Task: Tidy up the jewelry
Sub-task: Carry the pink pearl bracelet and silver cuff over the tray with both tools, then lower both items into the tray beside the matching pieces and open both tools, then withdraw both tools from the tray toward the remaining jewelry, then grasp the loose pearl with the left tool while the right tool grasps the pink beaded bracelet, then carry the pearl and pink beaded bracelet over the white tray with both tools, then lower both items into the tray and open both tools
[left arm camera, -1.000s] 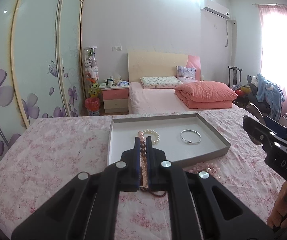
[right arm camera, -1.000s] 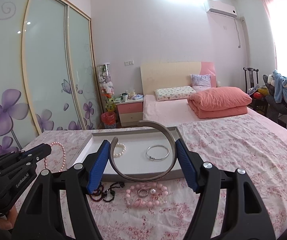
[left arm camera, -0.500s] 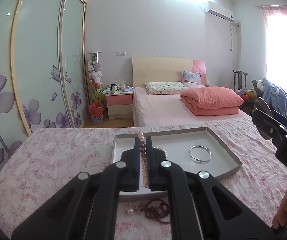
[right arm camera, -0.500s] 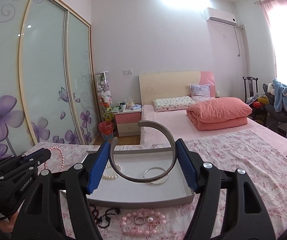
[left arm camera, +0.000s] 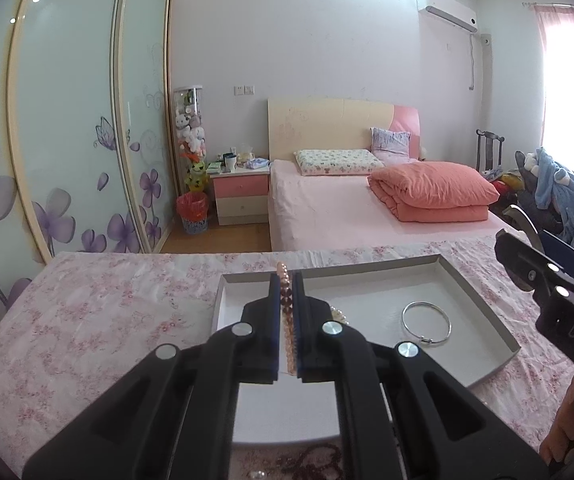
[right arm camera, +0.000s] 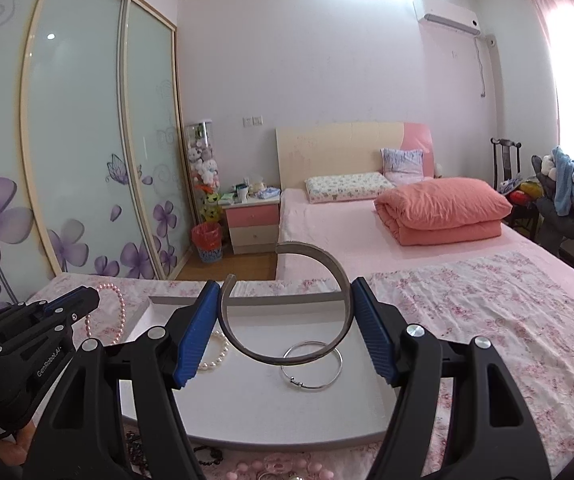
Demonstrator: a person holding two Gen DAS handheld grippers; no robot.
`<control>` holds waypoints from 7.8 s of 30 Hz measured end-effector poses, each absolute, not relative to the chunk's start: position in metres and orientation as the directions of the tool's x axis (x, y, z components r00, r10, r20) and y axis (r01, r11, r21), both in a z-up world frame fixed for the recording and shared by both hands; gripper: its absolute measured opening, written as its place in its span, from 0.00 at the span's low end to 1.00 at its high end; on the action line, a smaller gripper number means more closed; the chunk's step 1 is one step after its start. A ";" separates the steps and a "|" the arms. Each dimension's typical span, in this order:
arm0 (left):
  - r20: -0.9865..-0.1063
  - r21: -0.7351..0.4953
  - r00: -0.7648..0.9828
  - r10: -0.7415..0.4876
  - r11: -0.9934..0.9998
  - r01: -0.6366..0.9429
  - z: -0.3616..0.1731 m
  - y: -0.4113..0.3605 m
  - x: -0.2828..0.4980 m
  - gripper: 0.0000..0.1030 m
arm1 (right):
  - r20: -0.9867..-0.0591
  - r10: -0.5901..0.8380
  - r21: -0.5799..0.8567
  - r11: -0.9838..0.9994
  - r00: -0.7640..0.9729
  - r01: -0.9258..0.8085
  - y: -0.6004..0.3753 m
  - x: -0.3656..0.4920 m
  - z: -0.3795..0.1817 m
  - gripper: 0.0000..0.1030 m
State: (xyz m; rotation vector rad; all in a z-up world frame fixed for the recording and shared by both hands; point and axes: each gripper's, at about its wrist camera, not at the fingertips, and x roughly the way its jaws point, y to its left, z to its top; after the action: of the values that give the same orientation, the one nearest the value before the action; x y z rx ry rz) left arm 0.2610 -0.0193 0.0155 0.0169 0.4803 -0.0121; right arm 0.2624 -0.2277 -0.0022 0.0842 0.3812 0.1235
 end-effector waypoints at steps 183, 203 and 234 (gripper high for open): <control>-0.486 0.055 0.873 0.027 0.999 0.000 0.014 -0.018 0.174 0.13 | -0.339 0.236 0.126 0.971 0.911 -0.205 -0.234 0.181 0.017 0.14; -0.473 0.041 0.881 0.032 0.999 -0.014 0.020 -0.021 0.222 0.13 | -0.309 0.218 0.113 0.975 0.926 -0.192 -0.229 0.222 0.028 0.14; -0.627 -0.034 0.778 -0.041 0.999 0.025 -0.042 -0.024 0.336 0.23 | -0.509 0.235 0.190 0.969 0.828 -0.158 -0.223 0.319 -0.032 0.20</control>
State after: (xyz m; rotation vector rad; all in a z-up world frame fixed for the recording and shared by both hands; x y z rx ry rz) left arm 0.3356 -0.0243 -0.0422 -0.0246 0.6787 -0.0353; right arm 0.3193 -0.2225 -0.0322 0.1425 0.5572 0.2089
